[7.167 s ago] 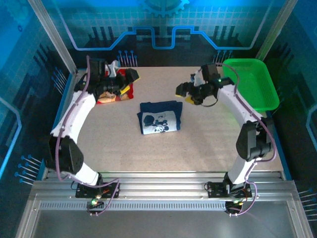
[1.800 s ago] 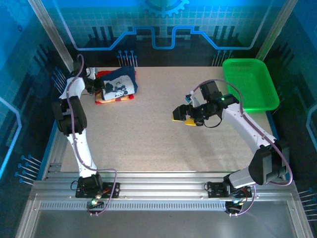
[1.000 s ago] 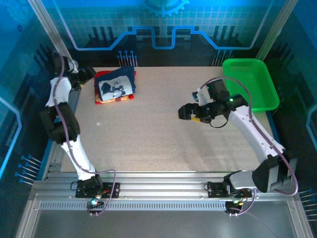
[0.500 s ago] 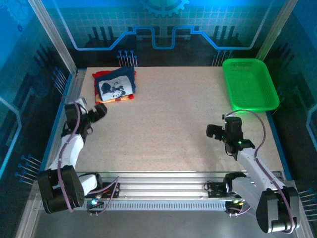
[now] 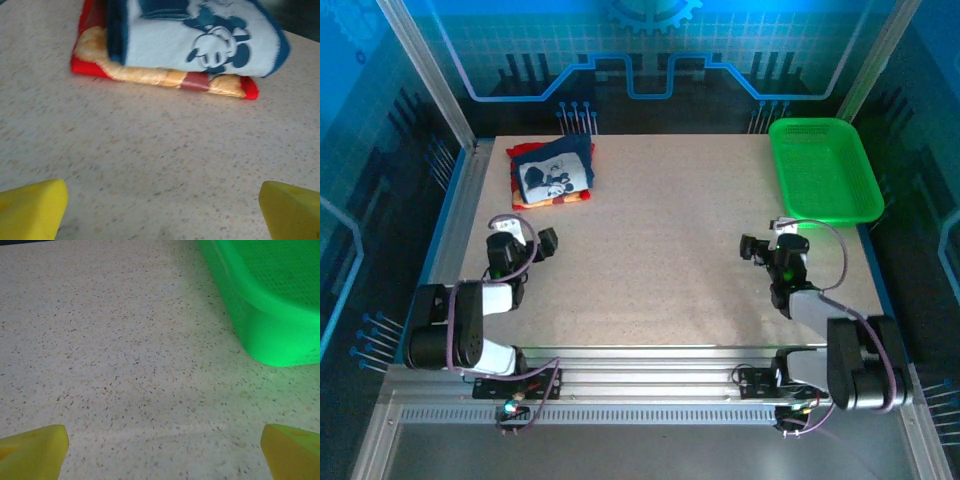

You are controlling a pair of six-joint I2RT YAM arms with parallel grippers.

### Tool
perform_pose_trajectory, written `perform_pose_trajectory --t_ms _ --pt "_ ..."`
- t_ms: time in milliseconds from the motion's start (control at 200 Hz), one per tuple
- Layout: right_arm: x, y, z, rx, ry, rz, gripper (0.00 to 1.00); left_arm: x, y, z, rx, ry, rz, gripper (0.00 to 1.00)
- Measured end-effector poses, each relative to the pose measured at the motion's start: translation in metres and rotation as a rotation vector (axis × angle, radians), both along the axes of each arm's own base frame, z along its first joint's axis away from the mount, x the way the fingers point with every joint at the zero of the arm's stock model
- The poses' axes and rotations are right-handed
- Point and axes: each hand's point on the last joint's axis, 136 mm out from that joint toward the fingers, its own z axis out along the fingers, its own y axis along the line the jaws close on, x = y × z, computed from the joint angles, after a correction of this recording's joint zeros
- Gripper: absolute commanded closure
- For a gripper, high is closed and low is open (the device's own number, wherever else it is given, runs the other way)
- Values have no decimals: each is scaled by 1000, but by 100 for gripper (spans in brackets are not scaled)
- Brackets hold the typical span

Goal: Fold and stack the t-shirts

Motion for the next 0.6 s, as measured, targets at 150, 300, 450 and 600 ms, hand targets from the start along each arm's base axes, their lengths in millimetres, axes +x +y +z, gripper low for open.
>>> perform_pose_trajectory --t_ms 150,300,450,600 --pt "22 4 -13 -40 6 31 0 12 -12 5 56 -80 -38 1" --pt "33 17 -15 -77 -5 82 0 15 -15 4 92 -72 -40 1" --pt "36 17 -9 -92 -30 89 0 18 -14 9 116 -87 -34 1" --pt "37 20 -8 -104 -34 100 0 19 -15 10 129 -87 -30 1"
